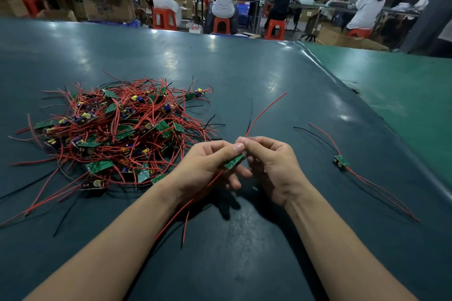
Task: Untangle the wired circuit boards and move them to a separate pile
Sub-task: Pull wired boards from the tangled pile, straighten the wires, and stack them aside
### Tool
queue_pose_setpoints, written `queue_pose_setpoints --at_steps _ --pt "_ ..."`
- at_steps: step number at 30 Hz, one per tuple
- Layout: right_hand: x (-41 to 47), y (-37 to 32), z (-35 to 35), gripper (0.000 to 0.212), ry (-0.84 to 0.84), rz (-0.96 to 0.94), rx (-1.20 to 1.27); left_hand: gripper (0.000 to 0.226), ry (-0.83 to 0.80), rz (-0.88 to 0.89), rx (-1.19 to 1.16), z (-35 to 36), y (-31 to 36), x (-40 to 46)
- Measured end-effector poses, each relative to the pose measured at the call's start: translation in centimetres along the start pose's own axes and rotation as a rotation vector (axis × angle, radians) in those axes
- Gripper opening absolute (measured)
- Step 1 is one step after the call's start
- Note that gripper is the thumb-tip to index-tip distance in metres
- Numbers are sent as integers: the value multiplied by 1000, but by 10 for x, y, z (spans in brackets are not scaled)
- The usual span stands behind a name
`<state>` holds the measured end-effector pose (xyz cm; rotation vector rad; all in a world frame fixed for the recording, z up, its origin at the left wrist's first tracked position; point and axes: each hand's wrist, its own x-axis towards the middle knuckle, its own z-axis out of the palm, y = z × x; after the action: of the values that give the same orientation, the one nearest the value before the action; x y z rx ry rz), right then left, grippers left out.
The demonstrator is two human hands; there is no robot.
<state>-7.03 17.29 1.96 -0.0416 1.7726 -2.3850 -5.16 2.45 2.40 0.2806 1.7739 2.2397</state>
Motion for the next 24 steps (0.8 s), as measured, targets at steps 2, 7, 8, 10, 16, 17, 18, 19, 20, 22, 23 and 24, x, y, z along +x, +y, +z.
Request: queue_pose_setpoints --at_steps 2,7,8,10,16,17,18,19,20,22,23,24 --pt "2 -3 -3 14 62 -9 44 24 -15 -12 -22 1 0 0" --pt "14 -11 -19 20 278 -112 264 20 -96 -27 -14 1 -1 -3" --pt "16 -12 -21 18 302 -133 291 20 -104 -29 -13 1 0 -4" --pt "18 -13 -24 17 351 -164 317 19 -109 -28 -20 1 0 -4" --pt "16 -21 -35 25 522 -260 479 18 -26 57 -127 -2 -1 -7" --pt "12 -20 -32 25 477 -282 364 16 45 97 -143 -2 -1 -5" --pt "7 -17 -25 25 388 -284 193 17 125 138 -159 -1 -2 -2" --pt "1 -12 -17 30 255 -260 5 18 202 169 -178 -2 -2 0" --pt "-4 -7 -8 34 99 -216 -154 19 266 188 -187 -2 -2 3" --pt "-11 2 5 28 -137 -159 -323 23 330 207 -159 -3 -3 5" --pt "-12 4 7 25 -185 -154 -362 28 332 209 -120 -3 -4 5" --pt "-12 5 7 24 -196 -144 -390 34 322 207 -74 -4 -6 4"
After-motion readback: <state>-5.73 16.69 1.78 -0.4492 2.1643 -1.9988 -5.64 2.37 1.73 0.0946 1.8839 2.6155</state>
